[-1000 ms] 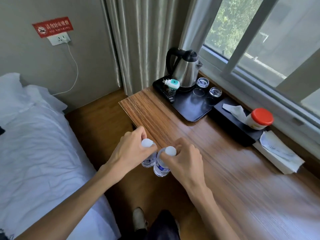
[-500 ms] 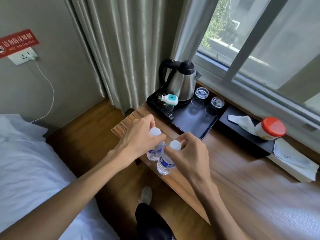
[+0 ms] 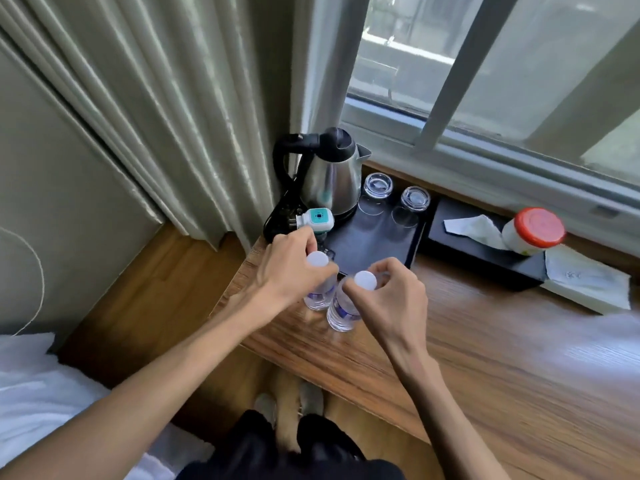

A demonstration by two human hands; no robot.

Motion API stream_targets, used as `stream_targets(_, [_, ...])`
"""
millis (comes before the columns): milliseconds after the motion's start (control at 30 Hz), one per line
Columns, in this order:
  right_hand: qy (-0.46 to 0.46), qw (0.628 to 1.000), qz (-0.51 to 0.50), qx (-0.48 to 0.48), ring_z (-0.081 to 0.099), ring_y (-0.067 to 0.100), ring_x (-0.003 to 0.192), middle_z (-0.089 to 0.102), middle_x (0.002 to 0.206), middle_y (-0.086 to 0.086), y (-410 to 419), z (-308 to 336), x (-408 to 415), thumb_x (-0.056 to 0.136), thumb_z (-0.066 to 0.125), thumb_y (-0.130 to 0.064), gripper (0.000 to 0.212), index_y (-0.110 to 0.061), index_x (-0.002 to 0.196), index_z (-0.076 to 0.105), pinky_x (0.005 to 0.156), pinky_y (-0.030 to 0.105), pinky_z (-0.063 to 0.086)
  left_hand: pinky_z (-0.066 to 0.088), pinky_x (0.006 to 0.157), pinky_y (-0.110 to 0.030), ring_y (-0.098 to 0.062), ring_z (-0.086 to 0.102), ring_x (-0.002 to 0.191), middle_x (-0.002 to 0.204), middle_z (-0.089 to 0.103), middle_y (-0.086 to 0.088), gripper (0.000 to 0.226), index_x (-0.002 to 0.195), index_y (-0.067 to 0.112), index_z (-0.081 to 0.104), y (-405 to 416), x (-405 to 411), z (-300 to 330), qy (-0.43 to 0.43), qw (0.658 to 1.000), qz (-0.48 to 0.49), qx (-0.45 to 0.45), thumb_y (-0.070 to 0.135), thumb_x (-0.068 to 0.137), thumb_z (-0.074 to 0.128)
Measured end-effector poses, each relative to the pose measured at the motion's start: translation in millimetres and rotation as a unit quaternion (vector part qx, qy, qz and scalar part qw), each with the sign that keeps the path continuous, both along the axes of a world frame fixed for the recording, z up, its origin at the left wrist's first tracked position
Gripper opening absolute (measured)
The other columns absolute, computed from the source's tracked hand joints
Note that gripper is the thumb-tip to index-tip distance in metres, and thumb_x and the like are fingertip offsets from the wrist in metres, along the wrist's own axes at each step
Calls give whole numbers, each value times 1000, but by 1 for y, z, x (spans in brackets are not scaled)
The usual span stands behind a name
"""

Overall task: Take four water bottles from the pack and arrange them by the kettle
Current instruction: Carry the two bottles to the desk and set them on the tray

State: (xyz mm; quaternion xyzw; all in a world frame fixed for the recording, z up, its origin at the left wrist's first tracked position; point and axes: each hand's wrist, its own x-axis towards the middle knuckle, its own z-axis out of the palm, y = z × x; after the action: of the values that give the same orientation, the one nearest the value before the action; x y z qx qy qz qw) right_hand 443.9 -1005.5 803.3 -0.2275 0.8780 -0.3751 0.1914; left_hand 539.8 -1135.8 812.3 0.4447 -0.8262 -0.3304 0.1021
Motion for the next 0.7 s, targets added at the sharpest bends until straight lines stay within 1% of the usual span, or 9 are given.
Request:
stream_targets(100, [7, 999, -41, 5, 63, 19, 75, 67, 75, -8, -10, -3, -3, 62, 73, -43, 30, -24, 82, 63, 66, 32, 49, 50, 60, -39, -31, 62, 58, 55, 61, -6, 31, 74, 10, 54, -10, -15, 1, -11, 999, -43, 2, 34, 64, 72])
stream_targets(167, [10, 998, -63, 5, 63, 21, 75, 67, 74, -6, -15, -3, -4, 63, 73, -42, 29, -23, 82, 62, 66, 31, 46, 52, 63, -39, -32, 62, 59, 54, 60, -5, 31, 74, 10, 54, -16, -22, 1, -11, 998, -58, 5, 34, 64, 71])
stream_targets(233, [13, 997, -82, 7, 62, 20, 74, 65, 73, -7, -20, -2, -7, 65, 74, -39, 28, -21, 82, 62, 65, 30, 43, 48, 61, -35, -30, 59, 61, 53, 57, -1, 31, 73, 11, 53, -21, -28, -1, -7, 998, -65, 6, 35, 63, 70])
stream_targets(333, [20, 994, -103, 10, 60, 19, 73, 62, 71, -8, -23, -1, -12, 67, 74, -38, 29, -18, 84, 63, 65, 28, 37, 38, 53, -29, -25, 55, 62, 58, 57, 0, 32, 73, 12, 54, -25, -34, -1, -9, 997, -80, 14, 36, 63, 72])
stream_targets(367, [22, 993, -112, 11, 60, 20, 73, 62, 71, -8, -24, -2, -13, 67, 74, -38, 29, -18, 84, 63, 65, 28, 36, 37, 52, -28, -24, 55, 63, 59, 58, -1, 31, 73, 12, 54, -26, -35, -1, -13, 996, -86, 15, 36, 64, 72])
stream_targets(433, [26, 992, -126, 8, 61, 22, 74, 62, 71, -7, -25, -2, -14, 67, 74, -37, 28, -18, 85, 62, 65, 28, 37, 41, 55, -31, -25, 58, 66, 61, 60, -2, 31, 74, 12, 54, -27, -36, 0, -27, 995, -97, 10, 36, 65, 71])
stream_targets(567, [26, 995, -98, 23, 62, 23, 78, 66, 76, -4, -28, -2, -14, 69, 72, -41, 32, -17, 86, 60, 67, 31, 42, 53, 64, -39, -24, 65, 63, 66, 66, -5, 36, 81, 11, 55, -29, -35, 1, -39, 993, -106, 26, 40, 67, 70])
stream_targets(633, [26, 996, -76, 41, 61, 24, 80, 66, 80, -2, -27, 0, -11, 71, 71, -45, 37, -16, 89, 58, 67, 32, 42, 55, 67, -42, -24, 66, 62, 69, 67, -6, 41, 84, 11, 53, -30, -32, 0, -45, 992, -112, 37, 44, 68, 71])
stream_targets(700, [26, 996, -67, 57, 61, 27, 82, 67, 83, 0, -26, 1, -6, 73, 70, -48, 40, -16, 93, 56, 67, 34, 44, 55, 69, -41, -23, 67, 65, 74, 68, -5, 44, 88, 11, 53, -30, -28, 1, -53, 990, -119, 52, 46, 70, 73])
